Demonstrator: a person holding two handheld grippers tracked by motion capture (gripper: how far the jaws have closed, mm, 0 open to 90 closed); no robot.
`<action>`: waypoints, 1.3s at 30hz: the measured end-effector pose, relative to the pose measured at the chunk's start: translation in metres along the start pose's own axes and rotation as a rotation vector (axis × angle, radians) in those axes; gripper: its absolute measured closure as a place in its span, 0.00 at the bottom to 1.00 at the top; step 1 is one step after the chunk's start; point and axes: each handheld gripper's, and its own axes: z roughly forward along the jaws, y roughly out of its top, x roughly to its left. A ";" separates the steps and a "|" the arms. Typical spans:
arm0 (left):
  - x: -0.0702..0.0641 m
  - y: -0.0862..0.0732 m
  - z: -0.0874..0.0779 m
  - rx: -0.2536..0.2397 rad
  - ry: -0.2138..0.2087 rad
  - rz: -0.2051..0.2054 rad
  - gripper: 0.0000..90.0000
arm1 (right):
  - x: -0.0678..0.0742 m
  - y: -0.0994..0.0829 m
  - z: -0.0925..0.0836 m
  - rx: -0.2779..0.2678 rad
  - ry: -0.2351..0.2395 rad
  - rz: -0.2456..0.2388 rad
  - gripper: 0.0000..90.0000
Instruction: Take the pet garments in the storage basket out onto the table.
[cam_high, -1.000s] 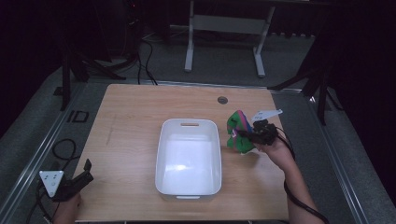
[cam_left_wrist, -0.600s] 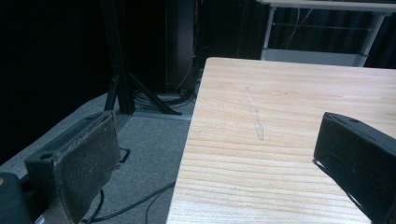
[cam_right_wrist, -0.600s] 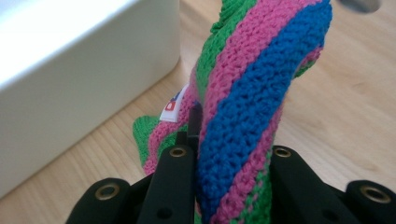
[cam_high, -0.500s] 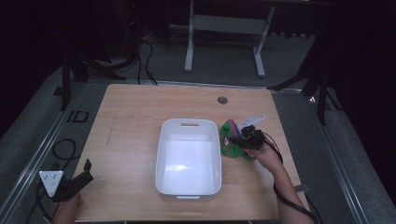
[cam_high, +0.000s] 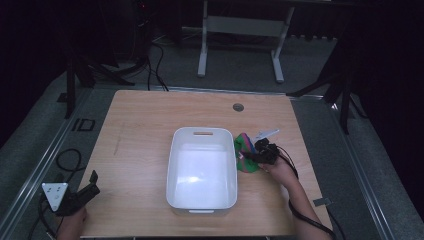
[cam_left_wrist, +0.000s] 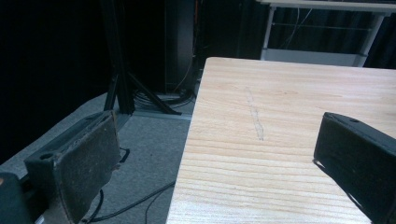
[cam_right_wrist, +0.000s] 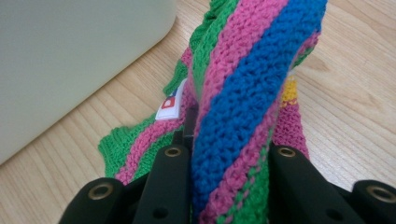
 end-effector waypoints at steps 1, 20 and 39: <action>0.000 0.000 0.000 0.000 0.000 0.000 0.01 | 0.000 0.001 0.000 0.003 0.000 -0.002 0.79; 0.000 0.000 0.000 -0.001 0.005 0.001 0.01 | -0.013 -0.001 -0.059 -0.102 -0.054 0.032 0.33; 0.000 0.000 0.000 -0.003 0.006 -0.002 0.01 | -0.037 -0.070 -0.088 -0.289 -0.176 0.185 0.13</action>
